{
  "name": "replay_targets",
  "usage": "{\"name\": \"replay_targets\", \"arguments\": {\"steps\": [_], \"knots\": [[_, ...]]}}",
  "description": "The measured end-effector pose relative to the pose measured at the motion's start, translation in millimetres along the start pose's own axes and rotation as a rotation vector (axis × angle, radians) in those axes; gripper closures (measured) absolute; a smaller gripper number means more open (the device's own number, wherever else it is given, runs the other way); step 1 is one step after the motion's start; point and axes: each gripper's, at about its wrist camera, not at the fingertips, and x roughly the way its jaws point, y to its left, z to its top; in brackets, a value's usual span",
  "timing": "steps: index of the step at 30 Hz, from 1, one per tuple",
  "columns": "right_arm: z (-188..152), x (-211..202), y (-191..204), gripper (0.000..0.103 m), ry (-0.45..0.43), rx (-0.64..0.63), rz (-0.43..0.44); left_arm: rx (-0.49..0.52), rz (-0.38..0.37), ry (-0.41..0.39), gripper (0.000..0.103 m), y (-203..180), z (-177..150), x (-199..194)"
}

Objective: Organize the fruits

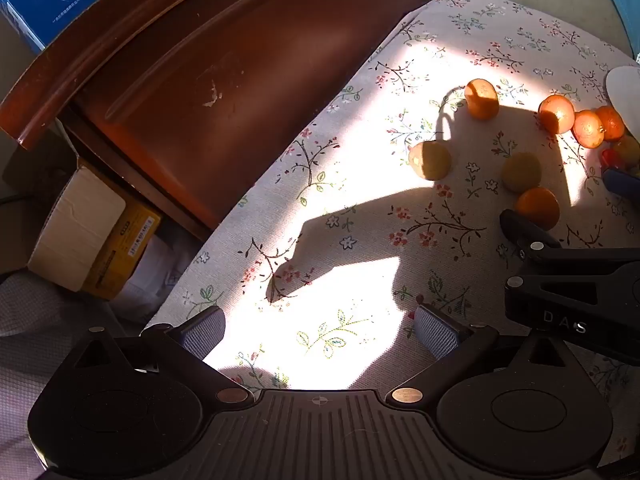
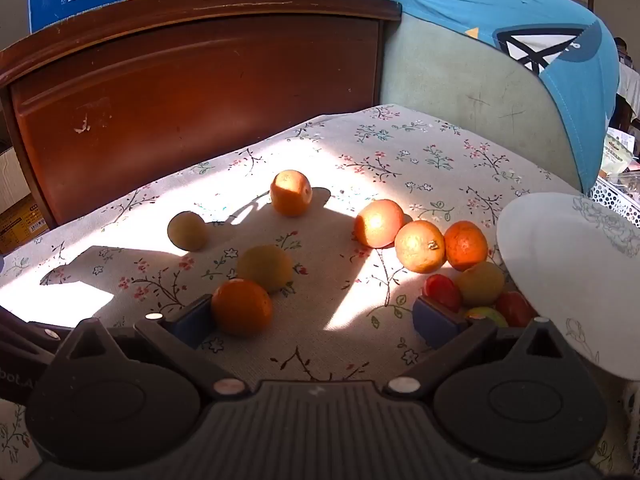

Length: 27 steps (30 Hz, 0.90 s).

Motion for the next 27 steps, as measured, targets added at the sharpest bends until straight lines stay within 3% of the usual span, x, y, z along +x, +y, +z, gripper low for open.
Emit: {"name": "replay_targets", "arguments": {"steps": [27], "knots": [[0.2,-2.2,-0.8,0.001,0.007,0.006,-0.009,-0.016,-0.001,-0.009,0.001,0.4,-0.8,-1.1]]}}
